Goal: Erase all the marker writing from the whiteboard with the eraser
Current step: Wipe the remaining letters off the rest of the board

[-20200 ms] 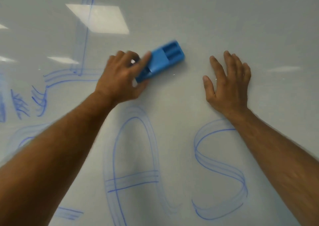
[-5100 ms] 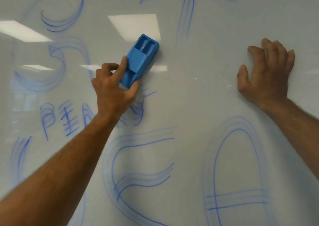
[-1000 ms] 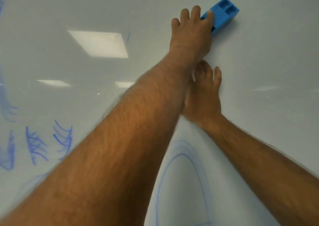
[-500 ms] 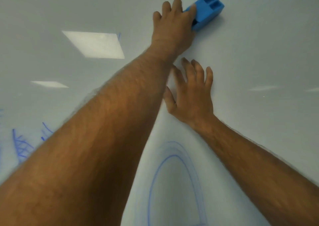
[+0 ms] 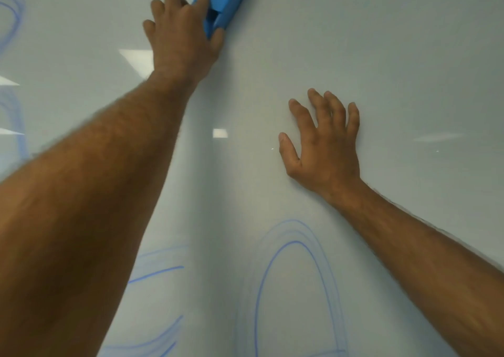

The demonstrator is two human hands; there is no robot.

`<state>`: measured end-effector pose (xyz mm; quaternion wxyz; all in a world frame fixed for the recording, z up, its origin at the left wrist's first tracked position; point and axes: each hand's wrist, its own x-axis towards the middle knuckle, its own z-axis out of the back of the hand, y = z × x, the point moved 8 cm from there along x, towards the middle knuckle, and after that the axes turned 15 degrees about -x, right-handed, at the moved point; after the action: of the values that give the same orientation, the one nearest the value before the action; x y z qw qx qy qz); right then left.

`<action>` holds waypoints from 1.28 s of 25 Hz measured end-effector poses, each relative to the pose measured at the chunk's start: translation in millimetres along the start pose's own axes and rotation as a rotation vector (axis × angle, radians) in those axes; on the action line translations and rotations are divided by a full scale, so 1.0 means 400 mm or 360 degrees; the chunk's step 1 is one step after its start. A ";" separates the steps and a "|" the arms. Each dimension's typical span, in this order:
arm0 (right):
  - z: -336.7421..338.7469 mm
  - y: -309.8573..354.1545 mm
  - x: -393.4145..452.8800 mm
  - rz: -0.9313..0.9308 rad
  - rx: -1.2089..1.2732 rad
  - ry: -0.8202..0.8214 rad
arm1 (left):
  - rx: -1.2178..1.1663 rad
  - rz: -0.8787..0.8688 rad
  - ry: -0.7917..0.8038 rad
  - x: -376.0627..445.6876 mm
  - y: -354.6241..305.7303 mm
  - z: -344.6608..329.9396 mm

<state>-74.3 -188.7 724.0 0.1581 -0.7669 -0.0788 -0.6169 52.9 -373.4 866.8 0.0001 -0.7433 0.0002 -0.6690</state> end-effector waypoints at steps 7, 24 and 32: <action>0.000 -0.001 -0.002 0.0002 0.0018 -0.0012 | 0.0057 0.0289 -0.0104 -0.056 0.209 0.106; -0.002 -0.003 -0.004 0.0016 0.0033 -0.0006 | -0.0122 -0.0763 0.0086 -0.235 0.082 0.022; -0.004 -0.003 -0.004 0.0005 0.0034 -0.0007 | -0.0008 0.0294 -0.0150 -0.137 0.259 0.130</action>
<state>-76.4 -188.2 723.0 0.1671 -0.7666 -0.0845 -0.6142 98.9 -477.1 807.0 0.0598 -0.7708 0.0703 -0.6304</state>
